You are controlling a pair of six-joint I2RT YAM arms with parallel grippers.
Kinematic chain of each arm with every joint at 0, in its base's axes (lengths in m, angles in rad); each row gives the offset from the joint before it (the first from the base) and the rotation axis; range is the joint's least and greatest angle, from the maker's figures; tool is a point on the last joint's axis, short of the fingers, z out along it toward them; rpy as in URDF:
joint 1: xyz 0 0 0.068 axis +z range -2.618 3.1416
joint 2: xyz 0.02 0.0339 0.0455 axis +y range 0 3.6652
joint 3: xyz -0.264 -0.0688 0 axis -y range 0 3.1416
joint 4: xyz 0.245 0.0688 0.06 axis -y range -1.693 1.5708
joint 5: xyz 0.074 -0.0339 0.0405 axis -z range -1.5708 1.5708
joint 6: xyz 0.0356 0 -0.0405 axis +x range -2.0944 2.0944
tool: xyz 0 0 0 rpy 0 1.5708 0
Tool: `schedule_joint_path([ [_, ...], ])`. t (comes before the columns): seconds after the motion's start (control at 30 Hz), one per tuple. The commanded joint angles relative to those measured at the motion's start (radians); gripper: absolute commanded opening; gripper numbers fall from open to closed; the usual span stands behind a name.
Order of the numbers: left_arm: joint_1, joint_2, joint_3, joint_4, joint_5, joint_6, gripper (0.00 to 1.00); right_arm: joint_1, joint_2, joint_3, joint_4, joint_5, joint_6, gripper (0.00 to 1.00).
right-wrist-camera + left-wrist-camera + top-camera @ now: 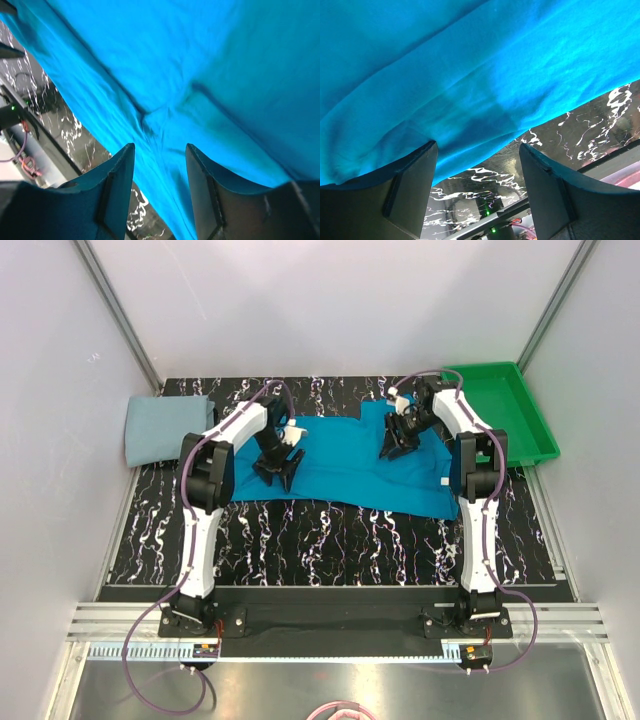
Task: Fold and stack the t-shirts
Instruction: Fold the tshirt
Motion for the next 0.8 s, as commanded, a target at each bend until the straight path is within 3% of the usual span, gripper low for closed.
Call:
schedule_joint_path([
  [0.0,-0.014,-0.040,-0.011,0.004,-0.003,-0.002,0.71,0.008,0.031,0.062,0.033,0.012,0.018,0.53],
  [0.17,-0.024,-0.058,-0.023,0.004,-0.024,-0.001,0.71,0.018,0.050,0.098,0.048,0.032,0.023,0.52],
  [0.27,-0.020,-0.117,-0.042,0.008,-0.059,0.011,0.71,0.010,-0.026,0.092,0.070,0.066,0.009,0.52],
  [0.37,0.000,-0.172,-0.037,0.038,-0.121,0.010,0.76,-0.016,-0.190,-0.069,0.255,0.126,0.050,0.56],
  [0.43,0.040,-0.167,0.033,0.041,-0.151,-0.002,0.99,-0.041,-0.306,-0.215,0.362,0.179,0.064,0.56],
  [0.47,0.054,-0.155,0.068,0.036,-0.165,-0.002,0.99,-0.047,-0.326,-0.240,0.422,0.196,0.067,0.57],
  [0.53,0.090,-0.116,0.143,0.027,-0.187,0.019,0.99,-0.076,-0.317,-0.228,0.427,0.250,0.118,0.63],
  [0.63,0.126,-0.054,0.298,0.042,-0.263,0.027,0.99,-0.104,-0.191,-0.069,0.323,0.261,0.211,0.62],
  [0.67,0.133,-0.042,0.315,0.048,-0.271,0.024,0.99,-0.104,-0.129,0.000,0.267,0.256,0.228,0.62],
  [0.77,0.141,-0.016,0.331,0.061,-0.242,0.024,0.99,-0.104,-0.108,-0.011,0.275,0.232,0.192,0.61],
])
